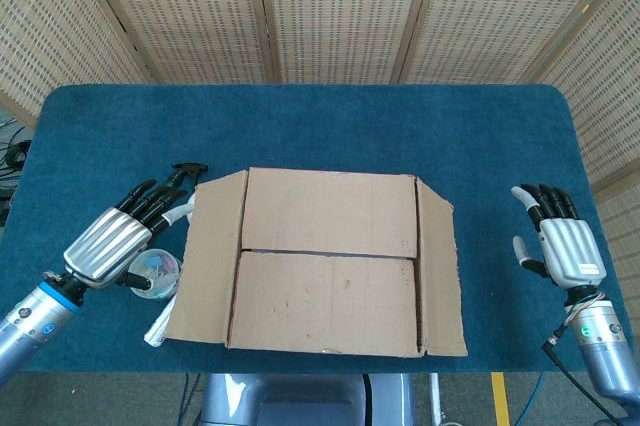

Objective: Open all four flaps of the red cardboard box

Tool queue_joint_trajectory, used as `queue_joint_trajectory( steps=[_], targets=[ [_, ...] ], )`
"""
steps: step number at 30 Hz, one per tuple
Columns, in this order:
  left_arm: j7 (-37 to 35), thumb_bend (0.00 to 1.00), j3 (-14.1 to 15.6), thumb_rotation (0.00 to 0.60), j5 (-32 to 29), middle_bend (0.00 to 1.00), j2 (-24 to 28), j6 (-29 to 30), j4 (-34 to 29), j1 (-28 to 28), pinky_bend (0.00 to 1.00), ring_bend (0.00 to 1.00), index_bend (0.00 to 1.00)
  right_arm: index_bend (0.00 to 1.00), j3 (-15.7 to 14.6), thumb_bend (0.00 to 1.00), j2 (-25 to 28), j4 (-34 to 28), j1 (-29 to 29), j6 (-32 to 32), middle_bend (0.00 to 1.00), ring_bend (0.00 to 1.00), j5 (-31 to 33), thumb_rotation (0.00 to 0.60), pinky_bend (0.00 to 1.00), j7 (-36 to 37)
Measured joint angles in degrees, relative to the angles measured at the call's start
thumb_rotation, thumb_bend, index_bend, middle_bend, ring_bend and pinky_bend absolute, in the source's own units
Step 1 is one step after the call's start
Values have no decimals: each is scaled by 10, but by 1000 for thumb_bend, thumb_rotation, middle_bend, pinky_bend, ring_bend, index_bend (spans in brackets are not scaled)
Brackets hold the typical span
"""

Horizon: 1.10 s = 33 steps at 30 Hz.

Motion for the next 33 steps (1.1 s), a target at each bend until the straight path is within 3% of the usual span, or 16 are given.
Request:
queue_joint_trajectory(
  steps=[11, 20, 25, 33],
  targets=[
    [112, 179, -38, 267, -108, 0, -112, 4, 13, -18, 1, 0, 1, 96, -5, 518, -20, 12, -2, 5, 100, 0, -6, 600, 4, -1],
    [169, 179, -62, 265, -179, 0, -167, -18, 24, -60, 0, 0, 0, 96, -5, 517, -21, 16, -7, 15, 100, 0, -11, 600, 3, 5],
    [207, 179, -67, 223, -209, 0, -194, -30, 28, -85, 0, 0, 0, 96, -5, 517, -20, 17, -10, 16, 100, 0, -12, 600, 2, 7],
    [271, 179, -70, 220, -260, 0, -232, -41, 29, -122, 0, 0, 0, 96, -5, 517, -18, 17, -14, 21, 100, 0, -14, 600, 1, 12]
  ],
)
